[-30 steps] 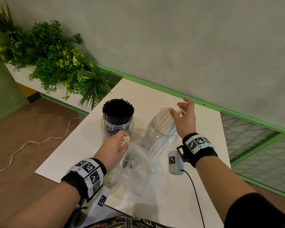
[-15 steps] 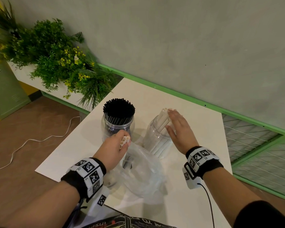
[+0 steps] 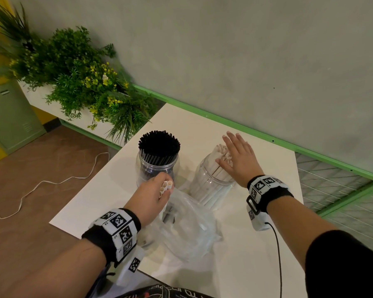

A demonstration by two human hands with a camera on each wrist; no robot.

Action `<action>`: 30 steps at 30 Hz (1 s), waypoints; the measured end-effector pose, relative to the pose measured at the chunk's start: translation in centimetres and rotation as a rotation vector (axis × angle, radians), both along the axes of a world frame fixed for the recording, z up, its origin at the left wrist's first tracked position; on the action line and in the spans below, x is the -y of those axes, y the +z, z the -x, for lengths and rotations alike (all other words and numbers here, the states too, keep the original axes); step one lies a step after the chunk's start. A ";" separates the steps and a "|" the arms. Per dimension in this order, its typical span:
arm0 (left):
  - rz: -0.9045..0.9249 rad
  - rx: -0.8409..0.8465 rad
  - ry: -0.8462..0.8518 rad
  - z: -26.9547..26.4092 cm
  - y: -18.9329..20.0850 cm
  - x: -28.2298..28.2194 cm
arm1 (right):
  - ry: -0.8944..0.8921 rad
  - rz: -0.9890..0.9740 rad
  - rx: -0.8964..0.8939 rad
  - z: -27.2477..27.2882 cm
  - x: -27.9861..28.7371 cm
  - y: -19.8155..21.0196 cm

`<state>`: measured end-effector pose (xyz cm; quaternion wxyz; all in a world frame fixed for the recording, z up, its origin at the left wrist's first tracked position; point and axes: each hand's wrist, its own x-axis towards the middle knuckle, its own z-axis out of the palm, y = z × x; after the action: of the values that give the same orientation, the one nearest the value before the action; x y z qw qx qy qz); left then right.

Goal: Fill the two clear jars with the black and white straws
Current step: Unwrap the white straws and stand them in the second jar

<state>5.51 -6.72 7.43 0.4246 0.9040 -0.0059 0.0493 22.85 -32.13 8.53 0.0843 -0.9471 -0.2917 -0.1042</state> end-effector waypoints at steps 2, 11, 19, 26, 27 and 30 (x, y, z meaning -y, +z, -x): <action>-0.005 -0.001 -0.001 0.0 0.0 0.0 | -0.013 -0.015 -0.100 -0.2 -0.1 -0.3; -0.003 -0.012 -0.007 -0.1 -0.1 -0.2 | -0.088 -0.164 0.096 -0.7 -2.6 0.6; -0.011 -0.004 -0.013 0.0 0.1 -0.3 | -0.145 -0.002 0.039 -1.3 -2.9 0.5; 0.004 -0.002 -0.015 -0.1 -0.1 -0.5 | -0.237 -0.024 0.034 -1.1 -3.1 0.6; 0.010 -0.006 -0.014 -0.1 -0.2 -0.6 | -0.230 0.020 0.018 -1.1 -3.1 0.7; 0.014 -0.013 -0.021 -0.1 -0.4 -0.9 | -0.139 0.056 0.018 -1.0 -3.1 0.9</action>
<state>5.61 -5.82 7.05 0.4313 0.9013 -0.0122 0.0391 23.80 -29.00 9.38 0.0477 -0.9660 -0.2287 -0.1103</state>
